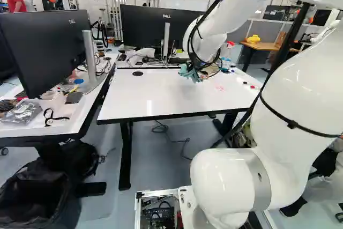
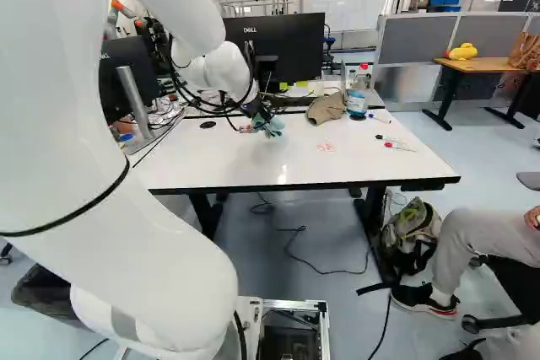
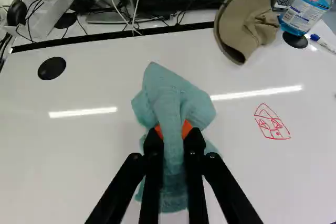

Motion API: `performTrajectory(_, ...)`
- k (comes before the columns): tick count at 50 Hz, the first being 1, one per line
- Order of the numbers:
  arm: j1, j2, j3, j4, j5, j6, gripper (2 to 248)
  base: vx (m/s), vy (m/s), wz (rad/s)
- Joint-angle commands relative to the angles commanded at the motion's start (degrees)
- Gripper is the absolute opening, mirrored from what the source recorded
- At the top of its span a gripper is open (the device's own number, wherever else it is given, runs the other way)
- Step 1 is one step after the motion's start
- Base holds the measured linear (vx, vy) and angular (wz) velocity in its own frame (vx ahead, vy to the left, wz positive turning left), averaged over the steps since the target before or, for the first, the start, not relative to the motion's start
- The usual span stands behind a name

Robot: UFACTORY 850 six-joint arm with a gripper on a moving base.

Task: Clean the table with the green towel

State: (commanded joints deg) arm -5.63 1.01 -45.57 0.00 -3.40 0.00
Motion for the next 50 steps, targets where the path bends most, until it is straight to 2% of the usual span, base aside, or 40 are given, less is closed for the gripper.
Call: performTrajectory(50, -9.5, -3.1, -3.1, 0.0, 0.0, 0.0, 50, 0.0, 0.0, 0.0)
